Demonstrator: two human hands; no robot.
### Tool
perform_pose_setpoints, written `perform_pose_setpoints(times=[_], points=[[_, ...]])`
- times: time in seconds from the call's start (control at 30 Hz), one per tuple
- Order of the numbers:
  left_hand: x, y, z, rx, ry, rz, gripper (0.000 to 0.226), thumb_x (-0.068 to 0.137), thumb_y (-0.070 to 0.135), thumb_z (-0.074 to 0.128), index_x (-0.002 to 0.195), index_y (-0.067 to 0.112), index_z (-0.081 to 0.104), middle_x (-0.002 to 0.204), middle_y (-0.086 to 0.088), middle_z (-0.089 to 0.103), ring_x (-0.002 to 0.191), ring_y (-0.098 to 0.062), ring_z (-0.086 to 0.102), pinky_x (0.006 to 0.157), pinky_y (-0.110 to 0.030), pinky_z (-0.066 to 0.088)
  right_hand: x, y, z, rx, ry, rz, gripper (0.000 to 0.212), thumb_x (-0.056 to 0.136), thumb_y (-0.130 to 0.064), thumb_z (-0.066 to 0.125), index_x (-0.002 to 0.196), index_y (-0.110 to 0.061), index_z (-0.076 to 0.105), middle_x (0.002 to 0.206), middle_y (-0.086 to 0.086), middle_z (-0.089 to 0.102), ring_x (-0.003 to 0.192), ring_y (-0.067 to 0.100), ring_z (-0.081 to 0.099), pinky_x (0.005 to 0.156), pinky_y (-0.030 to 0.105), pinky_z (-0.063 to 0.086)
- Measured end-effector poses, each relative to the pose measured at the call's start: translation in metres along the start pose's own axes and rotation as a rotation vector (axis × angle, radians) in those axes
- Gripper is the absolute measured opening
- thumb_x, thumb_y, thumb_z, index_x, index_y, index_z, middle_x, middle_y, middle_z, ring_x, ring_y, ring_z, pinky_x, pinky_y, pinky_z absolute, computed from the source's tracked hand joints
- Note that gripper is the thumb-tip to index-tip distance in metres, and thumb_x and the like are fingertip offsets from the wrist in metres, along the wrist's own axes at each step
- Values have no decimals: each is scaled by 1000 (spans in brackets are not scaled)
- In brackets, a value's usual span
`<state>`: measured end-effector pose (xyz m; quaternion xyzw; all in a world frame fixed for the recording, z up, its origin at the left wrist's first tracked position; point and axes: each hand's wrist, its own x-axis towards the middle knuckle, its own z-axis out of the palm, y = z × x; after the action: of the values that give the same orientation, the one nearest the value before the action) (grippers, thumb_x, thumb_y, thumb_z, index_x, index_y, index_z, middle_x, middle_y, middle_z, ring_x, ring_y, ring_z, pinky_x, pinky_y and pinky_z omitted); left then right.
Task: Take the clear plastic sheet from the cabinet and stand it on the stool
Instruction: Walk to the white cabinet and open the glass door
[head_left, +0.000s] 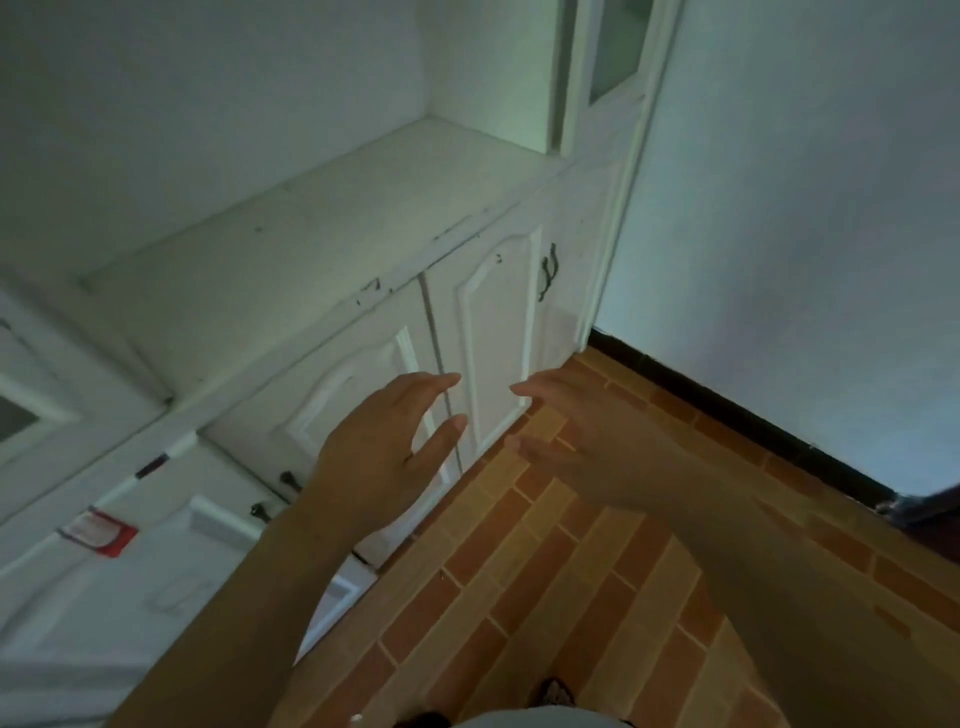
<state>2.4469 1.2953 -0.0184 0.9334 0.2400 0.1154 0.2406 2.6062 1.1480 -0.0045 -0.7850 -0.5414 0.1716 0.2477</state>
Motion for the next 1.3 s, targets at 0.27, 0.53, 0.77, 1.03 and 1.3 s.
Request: perform_pose_setpoints(times=[0.27, 0.53, 0.77, 1.03, 1.3], points=[[-27, -25, -73, 151, 199, -177, 65, 81, 62, 23, 133, 28, 44, 133, 5, 52, 118, -13, 49, 96, -26, 37, 75, -56, 6, 68, -113, -321, 55, 86, -51, 50, 135, -28, 40, 138, -14, 40, 120, 1, 39, 92, 17, 29], [-69, -66, -150, 311, 337, -297, 61, 83, 62, 22, 134, 34, 39, 140, 5, 44, 123, -16, 45, 96, -27, 34, 133, -147, 22, 58, -137, -546, 57, 85, -55, 49, 135, -30, 38, 139, -15, 37, 122, 1, 38, 96, 20, 31], [-91, -86, -219, 410, 438, -350, 65, 80, 65, 19, 134, 34, 38, 142, 6, 41, 121, -19, 49, 96, -37, 41, 169, -218, 27, 90, -66, -694, 56, 86, -52, 50, 136, -28, 39, 140, -15, 38, 124, 1, 37, 99, 19, 29], [-89, -79, -269, 529, 559, -356, 64, 82, 64, 20, 136, 34, 36, 143, 6, 41, 123, -17, 46, 96, -37, 39, 207, -273, 8, 161, 6, -842, 57, 84, -56, 47, 134, -31, 39, 138, -16, 39, 121, 0, 39, 99, 21, 32], [-47, -53, -318, 688, 757, -412, 58, 85, 60, 28, 137, 35, 33, 148, 6, 31, 131, -17, 37, 98, -34, 32, 276, -311, -49, 296, 99, -1078, 55, 85, -49, 53, 135, -29, 39, 138, -14, 40, 121, -2, 39, 97, 17, 30]])
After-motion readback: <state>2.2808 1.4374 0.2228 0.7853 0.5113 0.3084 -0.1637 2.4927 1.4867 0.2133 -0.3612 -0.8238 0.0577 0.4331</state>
